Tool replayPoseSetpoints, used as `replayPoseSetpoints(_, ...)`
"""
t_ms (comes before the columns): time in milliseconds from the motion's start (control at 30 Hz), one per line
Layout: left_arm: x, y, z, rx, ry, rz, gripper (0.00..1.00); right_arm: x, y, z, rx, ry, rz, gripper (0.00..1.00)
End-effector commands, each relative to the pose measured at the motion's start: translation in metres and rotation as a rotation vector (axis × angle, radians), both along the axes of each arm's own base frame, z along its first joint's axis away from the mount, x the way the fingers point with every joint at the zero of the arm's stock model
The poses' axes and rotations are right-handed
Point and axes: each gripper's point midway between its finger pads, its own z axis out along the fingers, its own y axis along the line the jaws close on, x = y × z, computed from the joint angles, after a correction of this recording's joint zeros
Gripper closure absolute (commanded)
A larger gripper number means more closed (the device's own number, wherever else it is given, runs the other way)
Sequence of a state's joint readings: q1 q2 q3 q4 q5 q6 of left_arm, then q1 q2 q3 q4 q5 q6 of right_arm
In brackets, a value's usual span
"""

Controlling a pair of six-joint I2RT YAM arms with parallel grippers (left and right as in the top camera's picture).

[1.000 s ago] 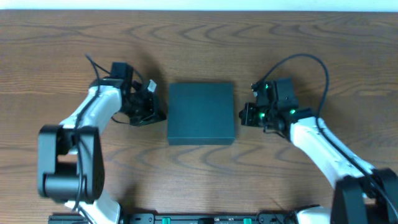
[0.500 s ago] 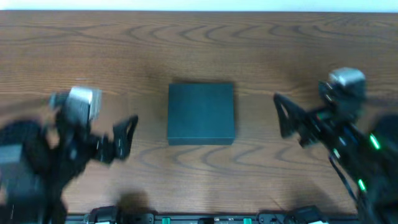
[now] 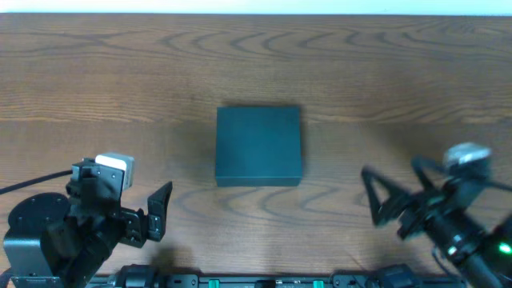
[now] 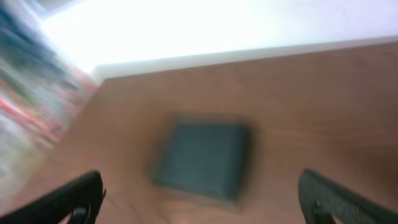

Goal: Pack container

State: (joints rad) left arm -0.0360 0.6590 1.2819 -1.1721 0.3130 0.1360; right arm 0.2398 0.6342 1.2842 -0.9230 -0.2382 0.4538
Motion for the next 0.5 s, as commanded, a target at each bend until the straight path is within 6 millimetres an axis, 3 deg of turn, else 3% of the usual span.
replayPoseSetpoints(0,-0.005,0.002,-0.007,0.022,0.025,0.000,0.05,0.006,0.005,0.033,0.327,0.029,-0.048,0.01)
replayPoseSetpoints(67,-0.009,0.002,-0.011,0.024,0.051,0.000,0.05,0.006,0.005,0.041,0.335,-0.001,-0.044,0.01)
replayPoseSetpoints(167,-0.016,0.001,-0.016,0.025,0.075,-0.012,0.05,0.005,0.005,0.035,0.329,0.023,-0.048,0.01)
replayPoseSetpoints(467,-0.020,0.001,-0.020,0.026,0.092,-0.012,0.05,-0.015,0.000,-0.036,0.245,0.317,-0.097,0.01)
